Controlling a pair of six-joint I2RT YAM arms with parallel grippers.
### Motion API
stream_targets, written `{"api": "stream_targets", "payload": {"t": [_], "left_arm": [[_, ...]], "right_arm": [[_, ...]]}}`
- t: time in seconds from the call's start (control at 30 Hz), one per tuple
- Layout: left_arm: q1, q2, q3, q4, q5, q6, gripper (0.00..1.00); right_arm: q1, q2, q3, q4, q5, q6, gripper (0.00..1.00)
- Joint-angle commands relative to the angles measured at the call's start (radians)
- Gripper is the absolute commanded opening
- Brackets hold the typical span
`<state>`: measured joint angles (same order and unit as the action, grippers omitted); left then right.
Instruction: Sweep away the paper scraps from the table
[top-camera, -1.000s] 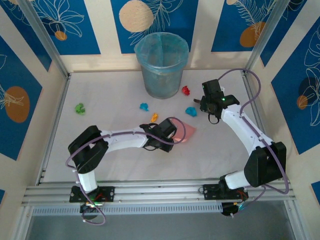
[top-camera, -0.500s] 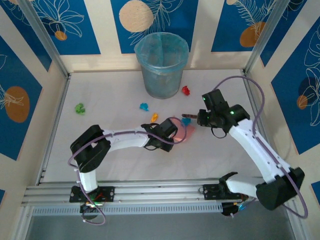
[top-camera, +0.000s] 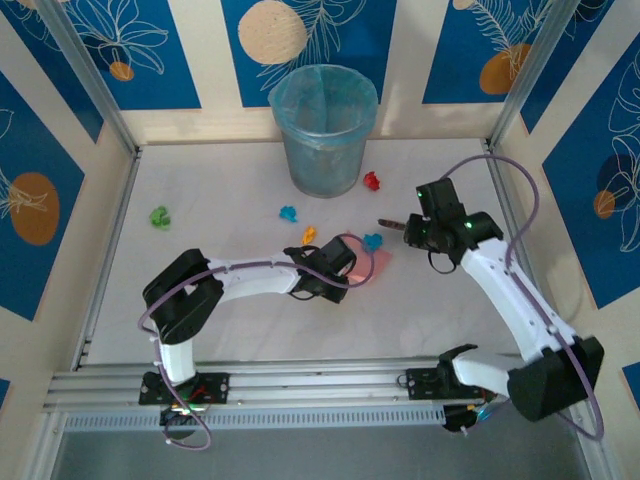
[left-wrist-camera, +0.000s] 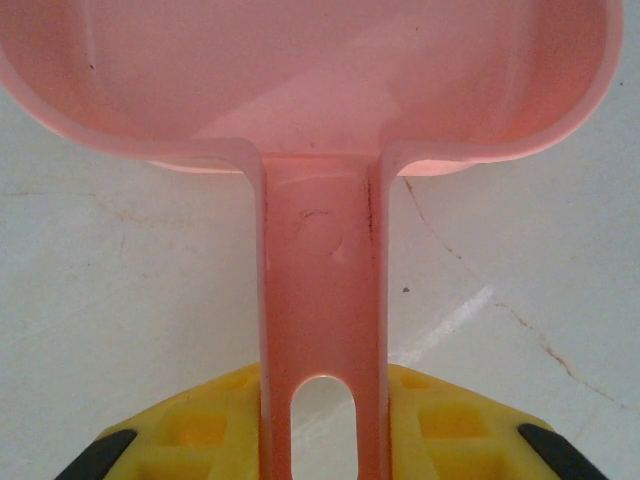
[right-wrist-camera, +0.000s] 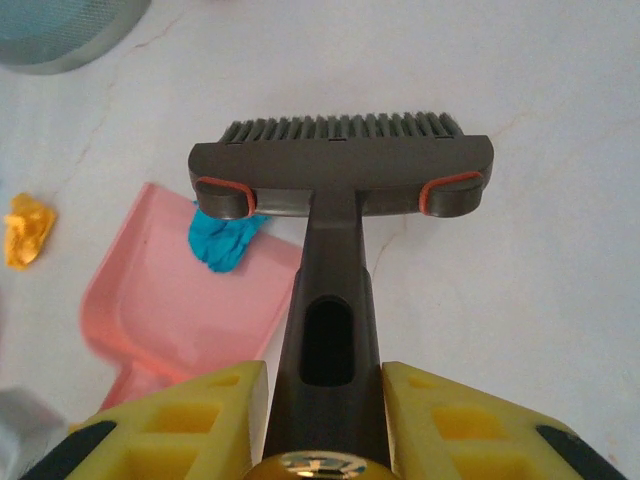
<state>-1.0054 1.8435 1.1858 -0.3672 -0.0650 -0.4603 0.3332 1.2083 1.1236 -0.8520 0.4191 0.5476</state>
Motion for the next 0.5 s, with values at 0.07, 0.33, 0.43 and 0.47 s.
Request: {"api": "stream_targets", "payload": {"t": [0.07,0.33,0.43,0.47], "left_arm": [[0.004,0.01,0.016,-0.036,-0.022,0.023,0.0],[0.004,0.01,0.018,-0.043,-0.048,0.03,0.0],[0.004,0.018,0.022,-0.045,-0.044,0.029,0.0],[0.004,0.019,0.024,-0.046,-0.04,0.029,0.0]], "right_arm": [[0.028,0.078,0.045,0.053,0.007,-0.056,0.0],[0.144,0.041,0.064,-0.178,0.011,-0.074,0.0],[0.18,-0.011,0.08,-0.246,-0.025,-0.049,0.0],[0.186,-0.026,0.088,-0.266,-0.034,-0.037,0.0]]}}
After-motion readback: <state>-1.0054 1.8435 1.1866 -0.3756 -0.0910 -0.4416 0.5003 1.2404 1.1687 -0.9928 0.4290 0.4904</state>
